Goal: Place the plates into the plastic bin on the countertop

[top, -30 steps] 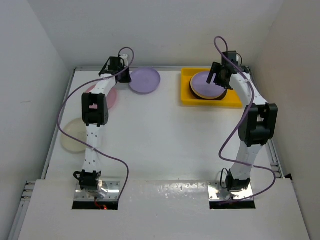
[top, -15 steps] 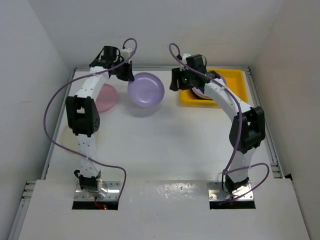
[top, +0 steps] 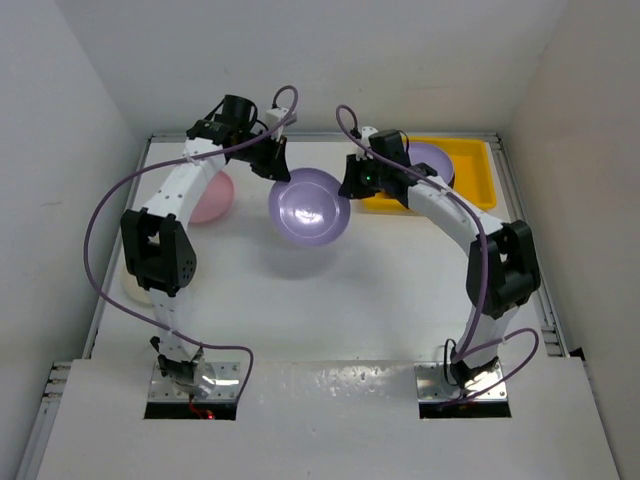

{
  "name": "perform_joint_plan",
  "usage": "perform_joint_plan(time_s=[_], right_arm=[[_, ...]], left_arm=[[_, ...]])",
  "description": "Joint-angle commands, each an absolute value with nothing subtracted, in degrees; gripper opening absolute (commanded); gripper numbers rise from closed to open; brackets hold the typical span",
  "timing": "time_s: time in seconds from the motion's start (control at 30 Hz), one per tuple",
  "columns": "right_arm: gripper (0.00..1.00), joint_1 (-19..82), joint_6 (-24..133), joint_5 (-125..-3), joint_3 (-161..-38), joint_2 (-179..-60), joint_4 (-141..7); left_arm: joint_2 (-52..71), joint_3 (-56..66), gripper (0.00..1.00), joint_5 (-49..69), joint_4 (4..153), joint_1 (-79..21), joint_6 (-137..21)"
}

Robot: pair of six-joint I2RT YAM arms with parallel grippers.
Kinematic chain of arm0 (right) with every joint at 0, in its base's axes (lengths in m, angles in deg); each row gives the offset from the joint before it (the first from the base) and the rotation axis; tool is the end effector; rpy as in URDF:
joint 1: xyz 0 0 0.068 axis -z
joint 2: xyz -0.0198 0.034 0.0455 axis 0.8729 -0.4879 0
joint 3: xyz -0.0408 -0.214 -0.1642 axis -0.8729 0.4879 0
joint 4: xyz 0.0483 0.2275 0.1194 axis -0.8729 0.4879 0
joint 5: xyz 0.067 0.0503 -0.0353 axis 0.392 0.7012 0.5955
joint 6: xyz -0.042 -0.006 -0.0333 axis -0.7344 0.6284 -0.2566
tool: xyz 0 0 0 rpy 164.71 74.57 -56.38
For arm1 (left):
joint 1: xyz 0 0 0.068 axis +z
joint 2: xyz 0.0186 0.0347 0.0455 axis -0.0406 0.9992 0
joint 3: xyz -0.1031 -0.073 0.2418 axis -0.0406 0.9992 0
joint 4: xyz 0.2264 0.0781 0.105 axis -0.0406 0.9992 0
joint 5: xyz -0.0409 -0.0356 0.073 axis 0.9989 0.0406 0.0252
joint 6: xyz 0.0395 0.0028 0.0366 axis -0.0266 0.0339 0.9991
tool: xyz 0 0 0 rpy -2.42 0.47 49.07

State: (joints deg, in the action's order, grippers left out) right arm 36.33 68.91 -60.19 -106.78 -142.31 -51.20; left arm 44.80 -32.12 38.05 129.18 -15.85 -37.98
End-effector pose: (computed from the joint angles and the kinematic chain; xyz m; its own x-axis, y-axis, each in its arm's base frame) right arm 0.3790 0.1799 0.2712 -0.7168 0.0619 -0.6945 -0.3084 0.8651 0.3955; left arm 0.4108 -0.1203 0.3326 -0.6558 0.2849 -0.6991 0.6618 0.6626 -0.3508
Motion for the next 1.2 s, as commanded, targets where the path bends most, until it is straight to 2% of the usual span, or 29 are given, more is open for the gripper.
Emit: perform_joint_plan(time_s=[0.0, 0.03, 0.23, 0.27, 0.33, 0.37, 0.4, 0.43, 0.5, 0.53, 0.57, 0.73, 0.9, 1.03, 1.17], right_arm=[[0.15, 36.5, 70.3, -57.2, -104.3, -138.7, -56.4], [0.14, 36.4, 71.1, -56.2, -103.2, -138.5, -57.0], [0.22, 36.4, 72.9, -53.6, -100.6, -137.9, -60.4], [0.18, 36.4, 72.9, -53.0, -100.7, -137.9, -60.4], [0.0, 36.4, 72.9, -51.9, -101.0, -138.1, -60.0], [0.0, 36.8, 73.2, -52.2, -100.7, -137.6, -60.1], [0.0, 36.8, 74.4, -53.3, -100.3, -137.3, -60.5], [0.0, 37.2, 75.3, -53.6, -99.4, -136.9, -62.1], [0.0, 40.0, 78.6, -54.1, -97.9, -135.2, -64.2], [0.0, 42.1, 82.7, -54.1, -96.7, -134.1, -65.9], [0.0, 43.2, 84.3, -53.5, -95.9, -133.8, -66.9], [0.0, 52.4, 89.4, -56.7, -93.4, -131.4, -68.1], [0.0, 63.1, 94.6, -66.8, -94.3, -132.0, -62.5], [0.0, 68.2, 94.0, -70.8, -102.1, -139.2, -55.2], [0.0, 68.8, 91.9, -73.1, -111.4, -146.2, -47.1]], left_arm=[[43.0, -33.6, 0.0, 42.1, 128.8, -16.0, -37.9], [43.0, -33.6, 0.0, 42.7, 128.8, -16.0, -37.9], [43.0, -33.6, 0.0, 43.9, 128.8, -16.0, -37.9], [43.0, -33.6, 0.0, 44.5, 128.8, -16.0, -37.4], [43.0, -33.6, 0.0, 44.5, 128.8, -16.0, -37.4], [43.6, -33.6, 0.01, 44.5, 128.8, -16.0, -38.0], [43.6, -33.6, 0.16, 43.8, 128.8, -16.0, -38.7], [44.2, -33.6, 0.39, 43.1, 128.8, -16.0, -38.7], [44.2, -34.1, 0.73, 40.9, 128.8, -16.0, -38.7], [44.8, -34.1, 0.83, 40.8, 128.8, -16.0, -38.7], [44.8, -34.1, 1.0, 39.6, 128.8, -16.0, -38.7], [45.9, -36.6, 1.0, 36.2, 128.2, -14.4, -40.4], [45.9, -37.9, 1.0, 30.0, 128.2, -10.0, -41.0], [45.9, -37.4, 1.0, 25.4, 128.2, -6.3, -42.2], [46.4, -36.8, 1.0, 19.4, 128.2, -1.8, -43.4]])
